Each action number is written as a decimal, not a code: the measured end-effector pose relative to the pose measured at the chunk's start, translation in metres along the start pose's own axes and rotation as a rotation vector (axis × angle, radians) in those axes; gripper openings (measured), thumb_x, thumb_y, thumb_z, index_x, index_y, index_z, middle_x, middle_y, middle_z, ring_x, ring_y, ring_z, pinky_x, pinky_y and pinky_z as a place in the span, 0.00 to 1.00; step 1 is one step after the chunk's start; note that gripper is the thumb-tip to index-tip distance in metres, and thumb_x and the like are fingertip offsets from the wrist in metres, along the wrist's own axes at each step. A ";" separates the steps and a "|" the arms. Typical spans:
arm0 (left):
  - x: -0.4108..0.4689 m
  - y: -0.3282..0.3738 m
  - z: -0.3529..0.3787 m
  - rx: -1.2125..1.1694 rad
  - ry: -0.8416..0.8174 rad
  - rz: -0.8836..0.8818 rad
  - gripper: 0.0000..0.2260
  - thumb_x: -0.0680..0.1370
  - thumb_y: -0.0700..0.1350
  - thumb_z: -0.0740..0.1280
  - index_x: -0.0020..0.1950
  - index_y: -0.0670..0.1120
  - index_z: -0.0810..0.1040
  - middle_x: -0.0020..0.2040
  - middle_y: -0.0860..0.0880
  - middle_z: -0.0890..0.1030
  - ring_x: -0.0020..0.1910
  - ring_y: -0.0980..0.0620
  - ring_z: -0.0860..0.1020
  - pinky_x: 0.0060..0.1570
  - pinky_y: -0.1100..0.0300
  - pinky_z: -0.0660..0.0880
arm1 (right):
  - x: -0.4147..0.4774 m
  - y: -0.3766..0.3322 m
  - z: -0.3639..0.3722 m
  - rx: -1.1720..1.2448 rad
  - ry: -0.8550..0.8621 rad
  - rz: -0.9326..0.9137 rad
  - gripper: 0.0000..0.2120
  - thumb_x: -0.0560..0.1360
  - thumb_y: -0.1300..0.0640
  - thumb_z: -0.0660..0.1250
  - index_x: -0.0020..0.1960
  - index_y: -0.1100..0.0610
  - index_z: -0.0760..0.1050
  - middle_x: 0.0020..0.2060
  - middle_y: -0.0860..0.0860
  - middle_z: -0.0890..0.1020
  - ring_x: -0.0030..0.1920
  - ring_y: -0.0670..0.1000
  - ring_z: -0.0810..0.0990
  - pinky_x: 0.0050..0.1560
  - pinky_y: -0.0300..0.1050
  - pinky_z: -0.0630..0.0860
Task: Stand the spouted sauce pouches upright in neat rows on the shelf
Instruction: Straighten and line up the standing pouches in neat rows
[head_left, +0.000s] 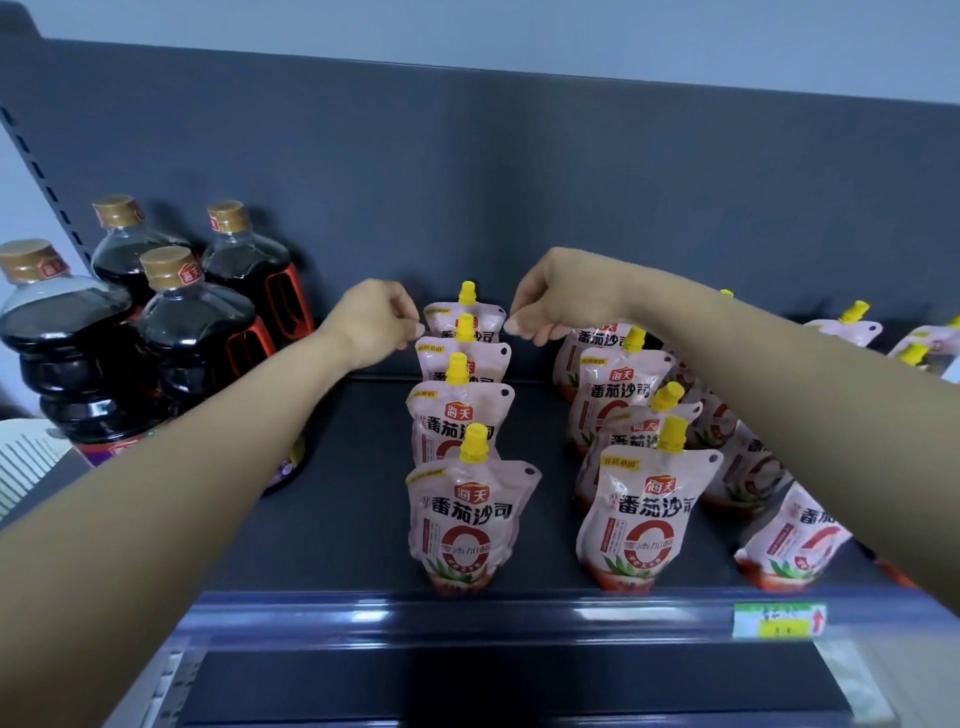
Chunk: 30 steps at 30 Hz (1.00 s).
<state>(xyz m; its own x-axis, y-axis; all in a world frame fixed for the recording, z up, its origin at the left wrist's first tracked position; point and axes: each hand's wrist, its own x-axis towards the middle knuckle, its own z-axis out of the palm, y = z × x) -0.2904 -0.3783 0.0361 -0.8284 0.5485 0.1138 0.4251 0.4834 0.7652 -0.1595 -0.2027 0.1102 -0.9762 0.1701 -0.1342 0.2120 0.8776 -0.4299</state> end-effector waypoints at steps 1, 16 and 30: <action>-0.006 0.003 -0.005 -0.030 -0.016 0.000 0.08 0.74 0.38 0.69 0.37 0.45 0.74 0.34 0.46 0.78 0.34 0.49 0.76 0.44 0.54 0.77 | -0.002 -0.004 0.004 0.017 -0.062 -0.002 0.09 0.75 0.59 0.67 0.53 0.60 0.81 0.42 0.52 0.84 0.41 0.47 0.83 0.43 0.36 0.79; -0.108 0.023 0.007 0.077 -0.671 -0.003 0.10 0.73 0.42 0.71 0.53 0.41 0.82 0.46 0.50 0.83 0.41 0.58 0.79 0.49 0.60 0.79 | 0.004 -0.017 0.065 -0.222 -0.236 -0.001 0.11 0.75 0.58 0.68 0.35 0.58 0.71 0.38 0.55 0.77 0.43 0.55 0.82 0.52 0.48 0.79; -0.103 0.047 -0.003 0.163 -0.680 0.075 0.09 0.73 0.46 0.71 0.51 0.46 0.83 0.44 0.49 0.84 0.42 0.55 0.80 0.50 0.59 0.80 | -0.023 -0.013 0.026 0.008 -0.122 0.047 0.12 0.76 0.64 0.66 0.58 0.61 0.78 0.45 0.56 0.82 0.38 0.45 0.81 0.46 0.37 0.80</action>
<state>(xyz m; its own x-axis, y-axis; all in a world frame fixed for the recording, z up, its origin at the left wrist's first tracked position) -0.1858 -0.4142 0.0620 -0.4053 0.8637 -0.2997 0.5658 0.4945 0.6598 -0.1392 -0.2298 0.0961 -0.9526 0.1552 -0.2618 0.2586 0.8664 -0.4272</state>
